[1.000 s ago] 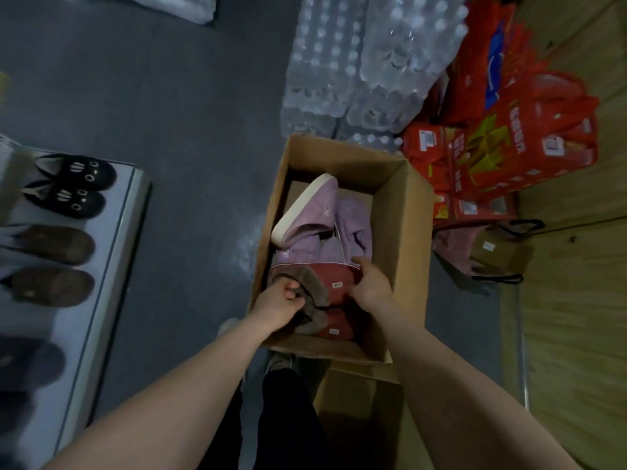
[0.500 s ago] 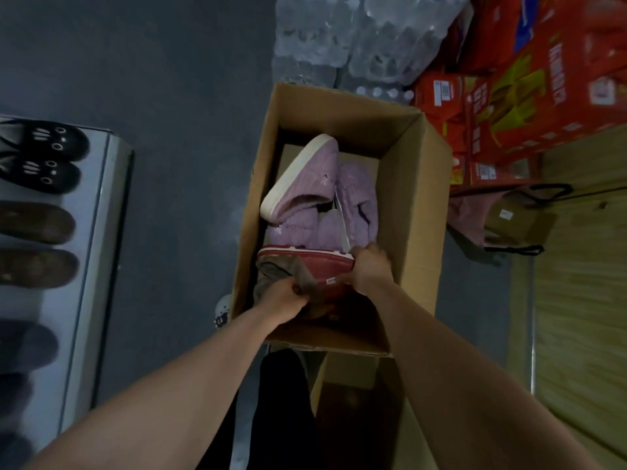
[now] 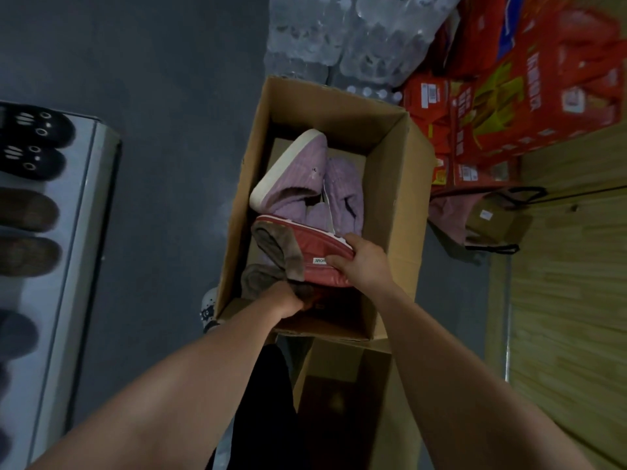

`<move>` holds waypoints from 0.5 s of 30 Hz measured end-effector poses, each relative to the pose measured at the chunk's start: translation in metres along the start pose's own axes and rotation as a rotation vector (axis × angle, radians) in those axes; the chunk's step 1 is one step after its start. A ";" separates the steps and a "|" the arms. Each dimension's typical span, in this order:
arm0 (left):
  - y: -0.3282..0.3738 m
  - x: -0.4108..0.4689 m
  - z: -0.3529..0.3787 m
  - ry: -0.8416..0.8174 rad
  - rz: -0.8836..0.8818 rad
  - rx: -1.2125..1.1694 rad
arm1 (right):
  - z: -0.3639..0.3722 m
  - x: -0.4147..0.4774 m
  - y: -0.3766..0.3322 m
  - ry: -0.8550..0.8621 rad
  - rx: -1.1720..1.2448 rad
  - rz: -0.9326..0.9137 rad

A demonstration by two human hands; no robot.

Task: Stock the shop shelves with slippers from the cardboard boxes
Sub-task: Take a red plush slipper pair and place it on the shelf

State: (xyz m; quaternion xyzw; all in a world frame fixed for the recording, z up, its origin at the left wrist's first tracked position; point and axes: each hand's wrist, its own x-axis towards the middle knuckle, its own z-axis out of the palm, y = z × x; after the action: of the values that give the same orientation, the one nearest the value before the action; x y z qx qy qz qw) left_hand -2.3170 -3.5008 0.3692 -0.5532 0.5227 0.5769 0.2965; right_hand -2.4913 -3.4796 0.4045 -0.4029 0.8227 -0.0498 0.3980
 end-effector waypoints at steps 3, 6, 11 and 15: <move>-0.001 -0.001 0.005 0.035 -0.021 -0.039 | -0.006 -0.005 0.000 0.037 0.026 -0.002; 0.010 -0.006 0.002 0.100 0.030 -0.103 | -0.018 -0.007 -0.004 0.075 0.128 0.034; 0.042 -0.018 -0.028 0.296 0.205 -0.110 | -0.043 -0.016 -0.006 0.076 0.615 0.301; 0.058 -0.028 -0.057 0.506 0.392 -0.119 | -0.045 -0.014 -0.006 0.002 0.935 0.409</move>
State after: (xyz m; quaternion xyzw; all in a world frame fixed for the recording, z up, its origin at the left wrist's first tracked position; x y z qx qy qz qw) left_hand -2.3456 -3.5634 0.4211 -0.5842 0.6419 0.4966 0.0073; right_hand -2.5141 -3.4845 0.4461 -0.0124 0.7749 -0.3338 0.5366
